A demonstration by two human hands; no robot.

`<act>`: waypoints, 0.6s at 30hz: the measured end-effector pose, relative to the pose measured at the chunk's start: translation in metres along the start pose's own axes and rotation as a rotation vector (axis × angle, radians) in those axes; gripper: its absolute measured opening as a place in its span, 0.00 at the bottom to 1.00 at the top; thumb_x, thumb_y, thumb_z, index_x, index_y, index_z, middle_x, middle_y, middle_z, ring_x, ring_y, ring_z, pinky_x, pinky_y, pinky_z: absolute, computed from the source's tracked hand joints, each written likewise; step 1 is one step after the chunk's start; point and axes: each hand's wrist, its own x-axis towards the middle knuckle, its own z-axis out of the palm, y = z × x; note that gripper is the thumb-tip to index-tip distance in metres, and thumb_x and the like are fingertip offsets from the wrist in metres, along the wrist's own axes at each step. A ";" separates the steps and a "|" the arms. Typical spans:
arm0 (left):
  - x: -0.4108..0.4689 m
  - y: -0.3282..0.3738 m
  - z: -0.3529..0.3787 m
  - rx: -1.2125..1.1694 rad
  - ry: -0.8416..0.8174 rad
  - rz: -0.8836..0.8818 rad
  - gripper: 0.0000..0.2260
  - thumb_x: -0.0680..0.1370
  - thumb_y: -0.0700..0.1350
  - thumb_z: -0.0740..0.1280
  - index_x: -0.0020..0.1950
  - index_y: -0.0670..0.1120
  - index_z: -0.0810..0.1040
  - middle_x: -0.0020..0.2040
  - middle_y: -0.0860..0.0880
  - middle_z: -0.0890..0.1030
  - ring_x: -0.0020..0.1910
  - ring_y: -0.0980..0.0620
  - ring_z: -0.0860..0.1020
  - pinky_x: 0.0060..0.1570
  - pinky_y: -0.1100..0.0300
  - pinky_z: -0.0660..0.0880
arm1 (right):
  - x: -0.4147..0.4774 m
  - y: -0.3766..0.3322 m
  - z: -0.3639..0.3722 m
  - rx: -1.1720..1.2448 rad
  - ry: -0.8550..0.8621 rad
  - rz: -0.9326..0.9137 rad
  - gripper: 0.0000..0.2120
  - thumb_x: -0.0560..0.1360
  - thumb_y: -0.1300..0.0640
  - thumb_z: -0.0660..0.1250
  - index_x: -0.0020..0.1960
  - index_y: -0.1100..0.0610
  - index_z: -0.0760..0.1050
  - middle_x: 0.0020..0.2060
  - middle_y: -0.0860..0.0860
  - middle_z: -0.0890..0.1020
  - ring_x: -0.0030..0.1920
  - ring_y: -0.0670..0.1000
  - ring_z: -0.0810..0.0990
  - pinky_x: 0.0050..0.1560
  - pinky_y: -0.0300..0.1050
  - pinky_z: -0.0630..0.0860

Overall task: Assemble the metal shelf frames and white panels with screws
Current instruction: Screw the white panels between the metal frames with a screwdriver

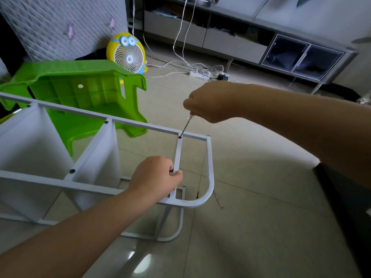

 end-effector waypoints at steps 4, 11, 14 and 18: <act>0.001 0.000 0.001 -0.002 0.009 -0.020 0.14 0.74 0.48 0.65 0.31 0.43 0.70 0.31 0.42 0.76 0.31 0.49 0.70 0.32 0.60 0.64 | 0.006 -0.005 -0.007 0.001 -0.101 0.007 0.11 0.80 0.59 0.54 0.53 0.64 0.72 0.31 0.50 0.66 0.34 0.51 0.68 0.33 0.40 0.62; 0.000 0.000 0.000 -0.009 -0.004 -0.024 0.14 0.74 0.48 0.65 0.34 0.40 0.75 0.32 0.42 0.80 0.30 0.49 0.73 0.30 0.62 0.65 | 0.030 -0.015 -0.020 0.133 -0.177 0.151 0.15 0.78 0.64 0.53 0.35 0.65 0.69 0.30 0.57 0.73 0.23 0.51 0.71 0.24 0.39 0.67; -0.001 0.001 -0.001 0.000 -0.013 -0.028 0.14 0.75 0.49 0.64 0.33 0.42 0.73 0.33 0.43 0.79 0.29 0.51 0.71 0.28 0.62 0.63 | 0.026 -0.012 -0.018 0.197 -0.178 0.210 0.12 0.78 0.63 0.53 0.44 0.67 0.73 0.37 0.60 0.76 0.23 0.51 0.71 0.23 0.39 0.65; -0.002 0.003 -0.001 0.004 -0.023 -0.033 0.15 0.75 0.49 0.64 0.31 0.43 0.70 0.30 0.44 0.75 0.29 0.51 0.69 0.28 0.61 0.61 | 0.019 -0.013 -0.016 0.279 -0.173 0.249 0.13 0.79 0.63 0.53 0.50 0.69 0.74 0.41 0.61 0.77 0.24 0.52 0.71 0.24 0.39 0.67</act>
